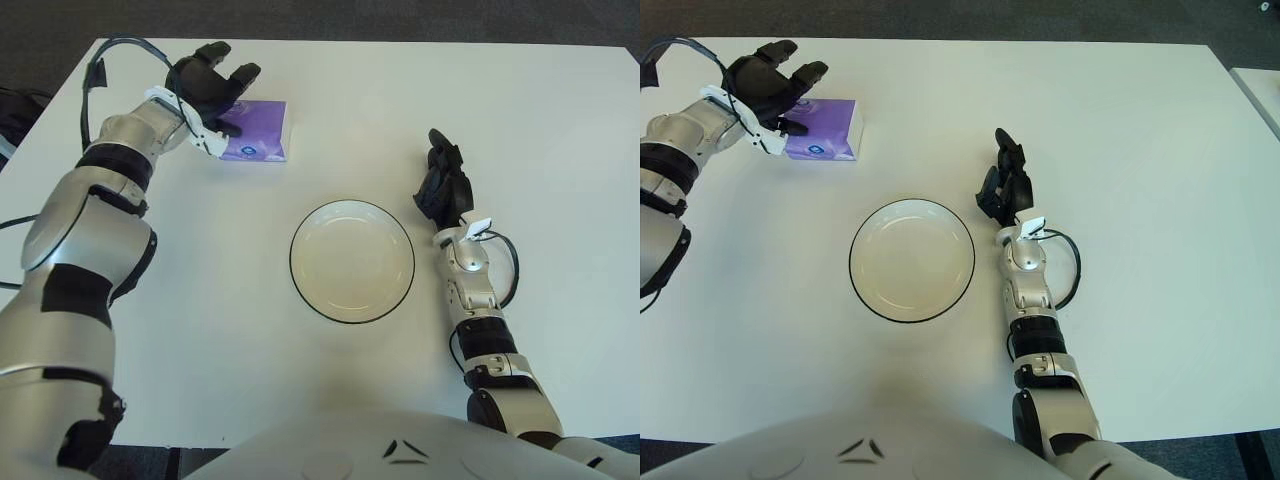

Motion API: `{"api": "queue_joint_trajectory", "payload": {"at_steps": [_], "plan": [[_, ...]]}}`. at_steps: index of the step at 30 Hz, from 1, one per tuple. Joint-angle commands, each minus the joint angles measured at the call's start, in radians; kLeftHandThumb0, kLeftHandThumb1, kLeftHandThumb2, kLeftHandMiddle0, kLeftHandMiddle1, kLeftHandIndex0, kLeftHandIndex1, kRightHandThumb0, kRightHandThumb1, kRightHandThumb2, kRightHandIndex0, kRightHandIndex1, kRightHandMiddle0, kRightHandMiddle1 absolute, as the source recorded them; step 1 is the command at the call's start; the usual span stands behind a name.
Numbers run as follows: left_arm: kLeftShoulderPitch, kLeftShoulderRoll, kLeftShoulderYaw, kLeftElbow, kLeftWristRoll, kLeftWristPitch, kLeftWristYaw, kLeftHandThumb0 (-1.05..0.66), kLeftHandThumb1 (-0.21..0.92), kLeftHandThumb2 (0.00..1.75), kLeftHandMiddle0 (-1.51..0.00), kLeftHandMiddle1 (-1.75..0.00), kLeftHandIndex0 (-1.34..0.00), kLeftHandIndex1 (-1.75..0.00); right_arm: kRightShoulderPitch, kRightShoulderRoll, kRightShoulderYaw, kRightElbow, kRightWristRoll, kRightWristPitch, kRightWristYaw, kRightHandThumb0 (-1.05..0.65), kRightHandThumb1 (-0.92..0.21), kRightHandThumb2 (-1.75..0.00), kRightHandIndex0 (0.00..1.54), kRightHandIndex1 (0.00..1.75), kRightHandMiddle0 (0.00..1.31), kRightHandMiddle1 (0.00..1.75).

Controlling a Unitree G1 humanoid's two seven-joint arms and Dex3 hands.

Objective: Put the tissue paper into the plate.

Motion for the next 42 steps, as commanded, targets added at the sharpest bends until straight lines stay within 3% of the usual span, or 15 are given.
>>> {"api": "queue_joint_trajectory", "payload": {"at_steps": [1, 10, 16, 20, 28, 42], "plan": [[-0.029, -0.007, -0.031, 0.035, 0.003, 0.032, -0.023, -0.85, 0.92, 0.81, -0.12, 0.0, 0.0, -0.23, 0.092, 0.008, 0.002, 0.11, -0.002, 0.098, -0.002, -0.79, -0.92, -0.97, 0.17, 0.0, 0.0, 0.34], [-0.062, -0.045, 0.019, 0.042, -0.132, 0.007, -0.264, -0.97, 0.92, 0.76, -0.13, -0.01, 0.0, -0.34, 0.086, 0.005, 0.0, 0.12, -0.003, 0.093, -0.003, -0.79, -0.92, -0.97, 0.17, 0.0, 0.0, 0.34], [-0.076, -0.058, 0.046, 0.039, -0.221, 0.017, -0.525, -0.99, 0.92, 0.68, -0.15, -0.01, 0.0, -0.38, 0.085, 0.003, 0.0, 0.121, -0.005, 0.096, -0.006, -0.79, -0.92, -0.97, 0.17, 0.0, 0.0, 0.34], [-0.082, -0.059, 0.051, 0.024, -0.25, 0.029, -0.632, -0.99, 0.92, 0.64, -0.15, -0.01, 0.0, -0.38, 0.087, 0.004, 0.002, 0.119, -0.005, 0.096, -0.005, -0.79, -0.92, -0.97, 0.18, 0.0, 0.0, 0.35], [-0.082, -0.055, 0.056, -0.006, -0.284, 0.038, -0.704, -0.98, 0.92, 0.59, -0.15, -0.01, 0.0, -0.35, 0.086, 0.007, 0.001, 0.12, -0.001, 0.095, -0.004, -0.8, -0.92, -0.98, 0.18, 0.01, 0.0, 0.36], [-0.067, -0.059, 0.06, -0.027, -0.32, 0.014, -0.696, -0.92, 0.92, 0.49, -0.15, 0.0, 0.0, -0.37, 0.092, 0.007, 0.002, 0.118, -0.005, 0.101, -0.013, -0.79, -0.92, -0.98, 0.18, 0.0, 0.0, 0.37]]}}
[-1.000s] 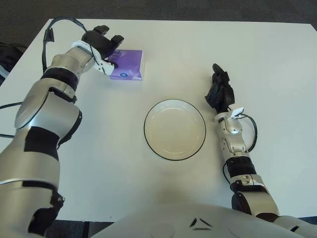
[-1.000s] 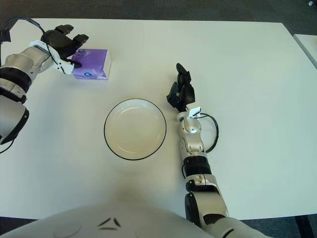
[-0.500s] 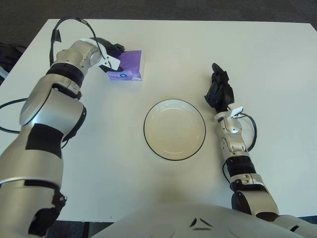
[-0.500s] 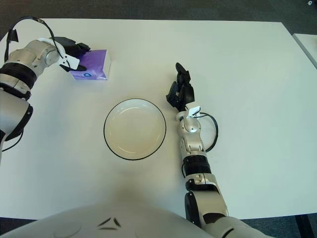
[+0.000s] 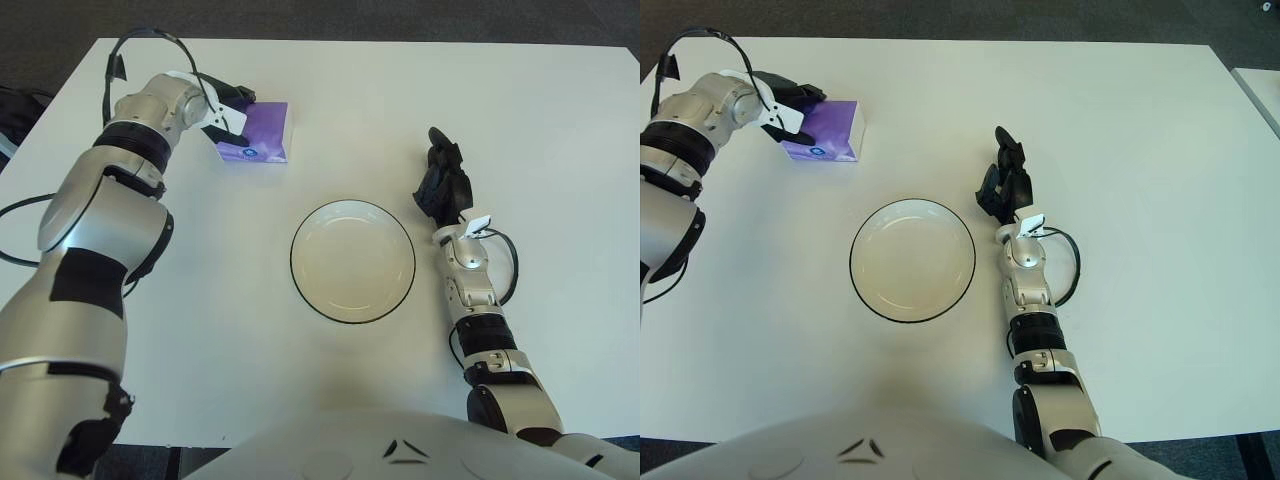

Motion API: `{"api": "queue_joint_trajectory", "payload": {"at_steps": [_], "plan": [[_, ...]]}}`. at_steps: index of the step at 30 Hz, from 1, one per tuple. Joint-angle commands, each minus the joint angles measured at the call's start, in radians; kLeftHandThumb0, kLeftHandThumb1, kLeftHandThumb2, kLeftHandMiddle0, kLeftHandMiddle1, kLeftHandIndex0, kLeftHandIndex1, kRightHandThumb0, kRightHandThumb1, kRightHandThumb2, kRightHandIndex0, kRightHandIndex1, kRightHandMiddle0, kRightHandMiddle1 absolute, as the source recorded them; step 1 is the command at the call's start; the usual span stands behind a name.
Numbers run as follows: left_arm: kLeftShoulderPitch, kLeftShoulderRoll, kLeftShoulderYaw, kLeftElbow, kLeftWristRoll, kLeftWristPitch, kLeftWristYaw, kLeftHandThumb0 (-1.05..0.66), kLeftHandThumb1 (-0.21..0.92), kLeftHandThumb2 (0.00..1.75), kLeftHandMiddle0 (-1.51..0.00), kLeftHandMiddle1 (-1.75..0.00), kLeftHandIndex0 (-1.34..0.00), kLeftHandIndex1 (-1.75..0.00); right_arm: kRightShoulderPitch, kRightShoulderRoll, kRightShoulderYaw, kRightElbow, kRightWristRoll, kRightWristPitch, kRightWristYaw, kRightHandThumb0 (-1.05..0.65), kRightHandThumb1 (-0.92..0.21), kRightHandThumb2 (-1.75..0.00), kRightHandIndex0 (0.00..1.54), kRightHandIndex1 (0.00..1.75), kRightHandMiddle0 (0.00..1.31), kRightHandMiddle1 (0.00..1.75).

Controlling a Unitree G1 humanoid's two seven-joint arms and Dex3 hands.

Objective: Put the tissue paper into the plate.

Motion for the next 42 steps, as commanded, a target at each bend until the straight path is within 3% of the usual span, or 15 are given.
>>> {"api": "queue_joint_trajectory", "payload": {"at_steps": [1, 22, 38, 42], "plan": [[0.008, 0.004, 0.009, -0.009, -0.017, -0.011, 0.003, -0.92, 0.92, 0.49, -0.15, 0.0, 0.0, -0.37, 0.107, 0.009, 0.002, 0.103, -0.005, 0.103, -0.005, -0.79, -0.92, -0.98, 0.18, 0.0, 0.0, 0.37], [0.03, -0.001, 0.023, -0.03, -0.057, -0.059, 0.047, -0.88, 0.92, 0.44, -0.18, -0.01, 0.0, -0.46, 0.114, 0.013, 0.001, 0.103, -0.002, 0.098, -0.008, -0.79, -0.92, -0.98, 0.18, 0.0, 0.0, 0.37], [0.068, -0.02, 0.017, -0.035, -0.055, -0.088, 0.14, -0.87, 0.92, 0.39, -0.18, -0.01, 0.0, -0.49, 0.121, 0.011, -0.008, 0.105, 0.008, 0.093, -0.008, -0.79, -0.92, -0.98, 0.17, 0.0, 0.0, 0.35], [0.078, -0.042, -0.007, -0.021, -0.031, -0.078, 0.155, -0.87, 0.92, 0.39, -0.18, 0.0, 0.0, -0.49, 0.122, 0.011, -0.012, 0.105, 0.012, 0.089, -0.009, -0.79, -0.92, -0.98, 0.17, 0.0, 0.0, 0.35]]}}
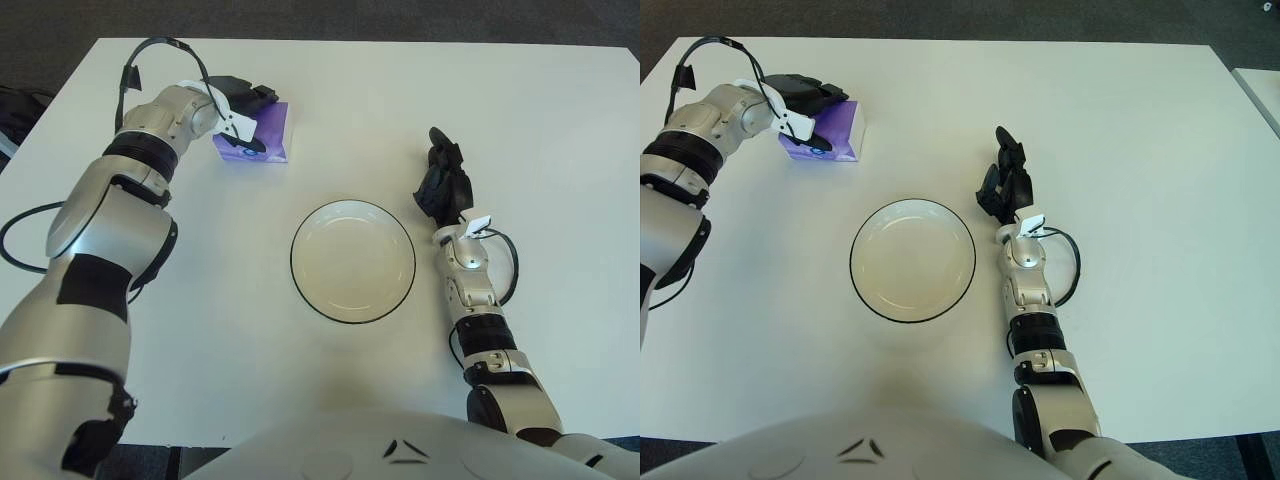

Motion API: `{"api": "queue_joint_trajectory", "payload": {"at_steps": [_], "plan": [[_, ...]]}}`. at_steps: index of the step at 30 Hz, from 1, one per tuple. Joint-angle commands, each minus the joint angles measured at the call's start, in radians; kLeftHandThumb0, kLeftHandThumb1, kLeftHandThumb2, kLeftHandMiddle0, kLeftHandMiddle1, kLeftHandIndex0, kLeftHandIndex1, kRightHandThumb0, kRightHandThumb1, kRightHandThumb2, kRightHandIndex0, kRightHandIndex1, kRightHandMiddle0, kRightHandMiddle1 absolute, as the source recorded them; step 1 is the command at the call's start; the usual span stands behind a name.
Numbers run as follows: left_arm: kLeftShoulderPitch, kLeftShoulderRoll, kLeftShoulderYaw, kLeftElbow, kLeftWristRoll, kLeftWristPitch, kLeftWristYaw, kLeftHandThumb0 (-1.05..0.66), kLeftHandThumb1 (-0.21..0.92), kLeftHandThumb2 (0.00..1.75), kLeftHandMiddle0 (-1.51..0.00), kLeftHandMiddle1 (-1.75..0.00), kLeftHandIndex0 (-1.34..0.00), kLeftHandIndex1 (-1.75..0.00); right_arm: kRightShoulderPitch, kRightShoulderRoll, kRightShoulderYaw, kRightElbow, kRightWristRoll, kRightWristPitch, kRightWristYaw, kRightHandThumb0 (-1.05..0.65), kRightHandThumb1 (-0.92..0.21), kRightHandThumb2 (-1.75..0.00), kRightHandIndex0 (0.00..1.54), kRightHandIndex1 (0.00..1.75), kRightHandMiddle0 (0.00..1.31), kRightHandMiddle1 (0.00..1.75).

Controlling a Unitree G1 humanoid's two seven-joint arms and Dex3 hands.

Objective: Put the tissue paper into the plate.

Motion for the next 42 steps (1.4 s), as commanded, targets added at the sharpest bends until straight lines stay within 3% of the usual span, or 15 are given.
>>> {"api": "queue_joint_trajectory", "payload": {"at_steps": [1, 16, 42], "plan": [[0.032, -0.028, -0.032, 0.015, 0.03, 0.01, 0.029, -0.88, 0.92, 0.39, -0.18, 0.0, 0.0, -0.49, 0.12, 0.01, -0.008, 0.104, 0.009, 0.093, 0.0, -0.79, -0.92, -0.98, 0.17, 0.0, 0.0, 0.34], [0.078, -0.072, -0.154, 0.086, 0.132, 0.089, 0.123, -0.92, 0.92, 0.51, -0.22, -0.02, 0.0, -0.46, 0.133, 0.01, -0.018, 0.094, 0.016, 0.071, 0.009, -0.78, -0.92, -0.98, 0.19, 0.01, 0.0, 0.36], [0.091, -0.094, -0.263, 0.149, 0.178, 0.155, 0.16, -0.89, 0.92, 0.57, -0.24, -0.01, 0.0, -0.37, 0.154, 0.012, -0.031, 0.081, 0.022, 0.034, 0.034, -0.72, -0.92, -0.97, 0.24, 0.02, 0.0, 0.42]]}}
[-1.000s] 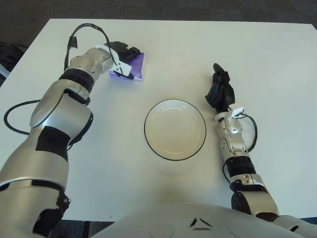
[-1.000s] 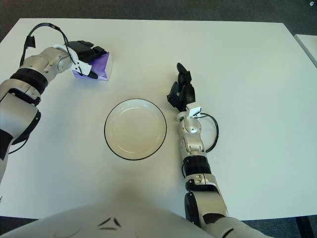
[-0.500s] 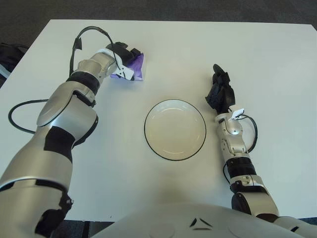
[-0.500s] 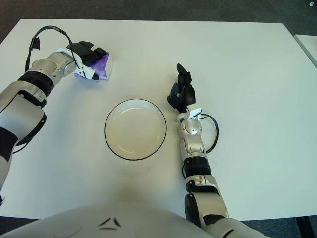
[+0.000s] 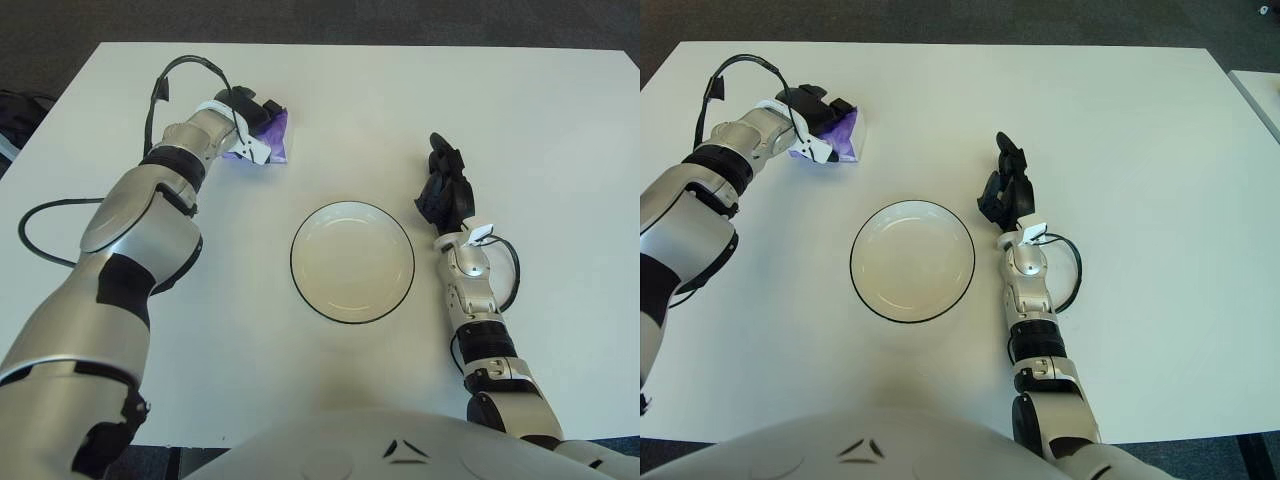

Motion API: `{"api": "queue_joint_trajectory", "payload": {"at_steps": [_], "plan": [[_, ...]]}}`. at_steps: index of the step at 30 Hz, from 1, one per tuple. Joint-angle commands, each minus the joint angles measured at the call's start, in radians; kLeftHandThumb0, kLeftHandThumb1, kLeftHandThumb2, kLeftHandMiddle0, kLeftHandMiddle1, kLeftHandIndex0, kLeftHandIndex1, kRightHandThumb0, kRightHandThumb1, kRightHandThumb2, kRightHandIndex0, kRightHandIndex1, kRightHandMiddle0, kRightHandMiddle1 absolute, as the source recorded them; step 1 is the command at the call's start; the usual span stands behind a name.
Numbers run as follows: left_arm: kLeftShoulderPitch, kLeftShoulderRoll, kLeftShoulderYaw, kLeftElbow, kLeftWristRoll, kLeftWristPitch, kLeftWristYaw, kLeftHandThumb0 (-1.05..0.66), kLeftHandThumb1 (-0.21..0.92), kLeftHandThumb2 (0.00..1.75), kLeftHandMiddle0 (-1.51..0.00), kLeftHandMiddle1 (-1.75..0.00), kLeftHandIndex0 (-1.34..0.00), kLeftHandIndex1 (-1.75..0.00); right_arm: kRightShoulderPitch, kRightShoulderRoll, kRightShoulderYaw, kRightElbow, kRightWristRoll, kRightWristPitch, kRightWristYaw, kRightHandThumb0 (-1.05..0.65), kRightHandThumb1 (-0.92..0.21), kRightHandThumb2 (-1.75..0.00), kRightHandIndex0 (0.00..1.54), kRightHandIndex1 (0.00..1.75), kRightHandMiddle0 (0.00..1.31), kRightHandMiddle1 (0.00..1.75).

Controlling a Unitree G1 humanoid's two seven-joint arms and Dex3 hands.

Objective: Put the tissue paper into the plate.

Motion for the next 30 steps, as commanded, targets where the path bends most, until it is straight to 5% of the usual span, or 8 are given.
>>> {"api": "queue_joint_trajectory", "payload": {"at_steps": [1, 13, 19, 21, 24, 30], "plan": [[0.086, -0.001, -0.038, 0.045, 0.041, -0.003, -0.037, -0.89, 0.92, 0.58, -0.25, -0.01, 0.0, -0.37, 0.119, 0.008, -0.007, 0.082, 0.015, 0.074, 0.002, -0.72, -0.92, -0.97, 0.24, 0.02, 0.0, 0.42], [0.095, 0.003, -0.023, 0.046, 0.019, -0.011, -0.035, -0.86, 0.92, 0.56, -0.32, -0.03, 0.0, -0.52, 0.116, 0.008, -0.009, 0.081, 0.015, 0.084, 0.004, -0.74, -0.92, -0.97, 0.24, 0.01, 0.0, 0.42], [0.118, 0.003, 0.022, 0.04, -0.022, -0.003, 0.028, -0.8, 0.92, 0.49, -0.56, -0.18, -0.06, -1.29, 0.117, 0.007, -0.008, 0.081, 0.014, 0.083, 0.005, -0.72, -0.92, -0.97, 0.25, 0.01, 0.0, 0.45], [0.135, 0.003, 0.045, 0.035, -0.04, 0.003, 0.108, -0.7, 0.92, 0.4, -0.53, -0.85, -0.16, -1.55, 0.115, 0.005, -0.009, 0.084, 0.014, 0.082, 0.007, -0.72, -0.92, -0.97, 0.25, 0.01, 0.0, 0.45], [0.154, 0.006, 0.047, 0.029, -0.031, 0.002, 0.242, -0.5, 0.7, 0.77, -0.69, -1.45, -0.34, -1.67, 0.114, 0.004, -0.01, 0.085, 0.015, 0.083, 0.009, -0.72, -0.92, -0.97, 0.25, 0.01, 0.0, 0.45], [0.176, 0.009, 0.044, 0.03, -0.022, -0.016, 0.412, -0.45, 0.46, 1.11, -0.95, -1.71, -0.5, -1.74, 0.114, 0.005, -0.015, 0.084, 0.021, 0.091, 0.011, -0.73, -0.92, -0.97, 0.24, 0.01, 0.0, 0.46]]}}
